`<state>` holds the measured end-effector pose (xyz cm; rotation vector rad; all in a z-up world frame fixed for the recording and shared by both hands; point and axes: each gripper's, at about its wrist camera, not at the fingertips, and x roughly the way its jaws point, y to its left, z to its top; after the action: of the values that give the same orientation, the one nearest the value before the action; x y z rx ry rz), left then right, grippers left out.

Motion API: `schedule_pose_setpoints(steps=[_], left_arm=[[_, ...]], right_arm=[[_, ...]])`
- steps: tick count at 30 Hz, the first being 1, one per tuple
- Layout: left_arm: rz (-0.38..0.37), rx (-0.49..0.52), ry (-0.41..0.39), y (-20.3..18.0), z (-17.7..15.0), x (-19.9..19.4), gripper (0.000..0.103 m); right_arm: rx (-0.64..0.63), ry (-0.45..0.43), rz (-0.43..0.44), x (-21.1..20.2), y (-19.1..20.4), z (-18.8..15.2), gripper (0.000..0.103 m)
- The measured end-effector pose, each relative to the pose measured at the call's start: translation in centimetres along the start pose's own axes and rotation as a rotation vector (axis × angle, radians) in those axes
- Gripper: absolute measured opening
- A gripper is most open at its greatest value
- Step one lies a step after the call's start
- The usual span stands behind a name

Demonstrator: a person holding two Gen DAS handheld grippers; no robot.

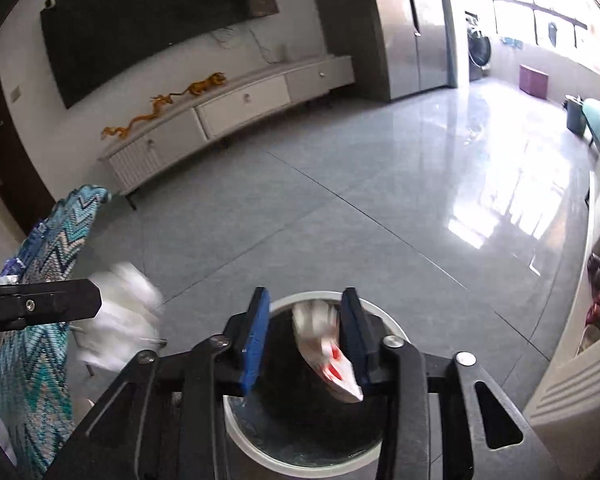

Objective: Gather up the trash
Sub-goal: 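Carry tissue and cup to the white bin and open both tools, then grasp the snack wrapper with the left tool while the right tool grasps the blue milk carton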

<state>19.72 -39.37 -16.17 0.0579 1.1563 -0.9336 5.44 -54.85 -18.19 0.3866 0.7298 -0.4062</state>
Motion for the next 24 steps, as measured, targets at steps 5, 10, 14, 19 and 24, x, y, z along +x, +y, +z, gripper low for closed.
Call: schedule_pose_setpoints(steps=[5,10,14,19,24], left_arm=[[0.006,0.020,-0.027,0.2,-1.0,-2.2,0.045],[0.072,0.055,-0.104,0.4,-2.6,-6.8,0.045],[0.103,0.050,-0.164,1.4,-3.7,-10.9,0.045],[0.180,0.021,-0.254,5.4,-6.5,-17.3,0.046],[0.263,-0.036,-0.327,10.9,-10.0,-23.4,0.048]], right_arm=[[-0.001,-0.028,0.014,-1.6,0.4,0.2,0.041],[-0.033,-0.079,0.062,-4.3,2.9,0.7,0.042],[-0.089,-0.110,0.122,-6.7,7.0,1.4,0.042],[-0.180,-0.146,0.212,-9.3,13.3,2.3,0.042],[-0.287,-0.142,0.299,-10.5,20.4,2.6,0.044]])
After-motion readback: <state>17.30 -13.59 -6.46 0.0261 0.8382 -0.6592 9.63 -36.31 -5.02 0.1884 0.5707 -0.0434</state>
